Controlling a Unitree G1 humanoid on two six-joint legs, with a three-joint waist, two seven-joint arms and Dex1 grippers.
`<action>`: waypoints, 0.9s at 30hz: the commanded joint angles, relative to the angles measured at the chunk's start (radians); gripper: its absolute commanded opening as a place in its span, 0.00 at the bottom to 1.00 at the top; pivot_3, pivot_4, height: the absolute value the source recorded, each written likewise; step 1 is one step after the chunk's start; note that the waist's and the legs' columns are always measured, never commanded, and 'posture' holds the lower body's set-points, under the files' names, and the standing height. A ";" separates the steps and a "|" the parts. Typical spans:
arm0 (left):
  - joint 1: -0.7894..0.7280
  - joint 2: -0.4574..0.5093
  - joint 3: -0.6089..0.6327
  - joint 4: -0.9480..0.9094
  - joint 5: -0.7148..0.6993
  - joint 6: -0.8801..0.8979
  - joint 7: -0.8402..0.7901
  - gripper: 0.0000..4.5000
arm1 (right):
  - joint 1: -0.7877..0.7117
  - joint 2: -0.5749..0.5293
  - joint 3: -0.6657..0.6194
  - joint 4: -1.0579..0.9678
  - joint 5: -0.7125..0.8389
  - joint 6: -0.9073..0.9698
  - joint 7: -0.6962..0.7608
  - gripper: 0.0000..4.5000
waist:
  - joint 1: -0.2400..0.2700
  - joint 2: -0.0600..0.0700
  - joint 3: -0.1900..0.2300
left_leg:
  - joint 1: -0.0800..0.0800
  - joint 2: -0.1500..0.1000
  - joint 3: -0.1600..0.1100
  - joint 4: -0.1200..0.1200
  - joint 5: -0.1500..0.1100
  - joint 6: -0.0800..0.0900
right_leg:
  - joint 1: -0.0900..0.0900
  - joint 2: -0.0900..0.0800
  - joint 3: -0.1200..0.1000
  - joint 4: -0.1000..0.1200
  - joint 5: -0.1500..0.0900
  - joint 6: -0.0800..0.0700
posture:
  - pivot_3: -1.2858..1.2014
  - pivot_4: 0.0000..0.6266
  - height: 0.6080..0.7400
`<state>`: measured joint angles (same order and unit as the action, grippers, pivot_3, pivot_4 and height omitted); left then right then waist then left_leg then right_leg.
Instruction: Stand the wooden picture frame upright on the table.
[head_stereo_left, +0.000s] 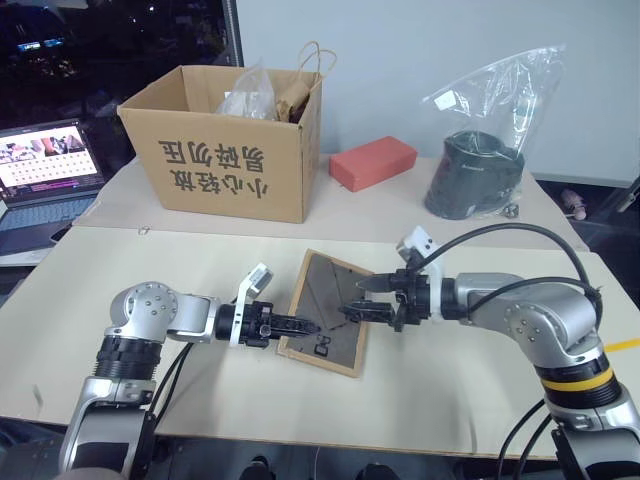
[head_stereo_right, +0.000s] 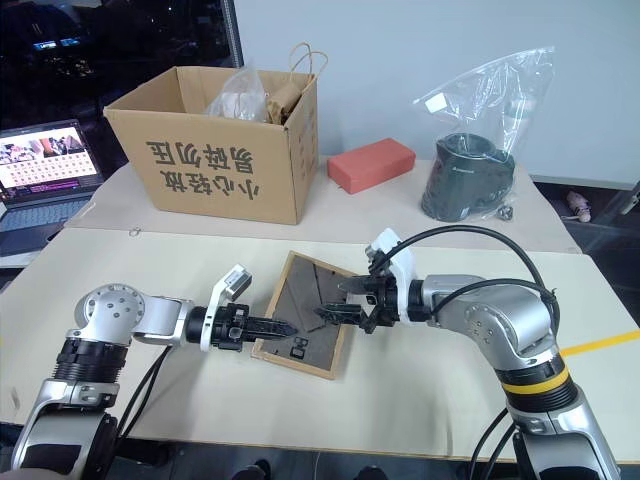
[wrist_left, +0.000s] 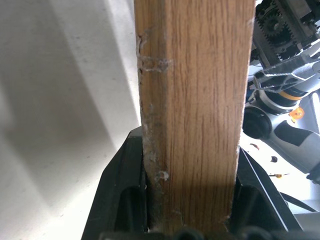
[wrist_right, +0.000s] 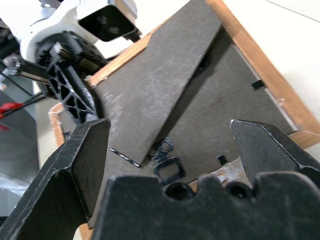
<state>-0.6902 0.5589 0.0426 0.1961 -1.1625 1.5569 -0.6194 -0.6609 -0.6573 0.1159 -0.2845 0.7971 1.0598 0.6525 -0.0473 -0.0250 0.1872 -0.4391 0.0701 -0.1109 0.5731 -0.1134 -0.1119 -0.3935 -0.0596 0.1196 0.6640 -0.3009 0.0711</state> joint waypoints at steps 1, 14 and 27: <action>-0.031 -0.009 0.034 -0.033 -0.006 0.002 -0.047 0.26 | -0.006 0.021 0.007 -0.072 0.031 0.005 0.048 0.99 | 0.000 0.000 0.000 | 0.000 0.000 0.000 0.000 0.000 0.000 | 0.000 0.000 0.000 0.000 0.000 0.000 | 0.52 0.24 1.00; -0.023 -0.008 0.043 -0.017 0.065 -0.003 -0.106 0.26 | 0.041 -0.006 0.061 -0.185 -0.015 -0.044 0.145 0.99 | 0.000 0.000 0.000 | 0.000 0.000 0.000 0.001 0.000 0.000 | 0.000 0.000 0.000 0.000 0.000 0.000 | 0.52 0.24 1.00; -0.038 0.038 0.052 -0.006 0.005 0.058 -0.150 0.26 | 0.035 -0.044 0.029 -0.049 -0.204 -0.144 0.109 0.99 | 0.000 0.000 0.000 | 0.000 0.000 0.000 0.001 0.000 0.000 | 0.000 0.000 0.000 0.000 0.000 0.000 | 0.52 0.24 1.00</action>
<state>-0.7082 0.5843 0.0621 0.2164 -1.0996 1.6105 -0.7174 -0.6260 -0.6708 0.1827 -0.3552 0.6313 0.9397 0.7621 -0.0476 -0.0250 0.1872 -0.4391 0.0701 -0.1108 0.5738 -0.1133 -0.1119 -0.3934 -0.0596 0.1196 0.6644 -0.3008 0.0714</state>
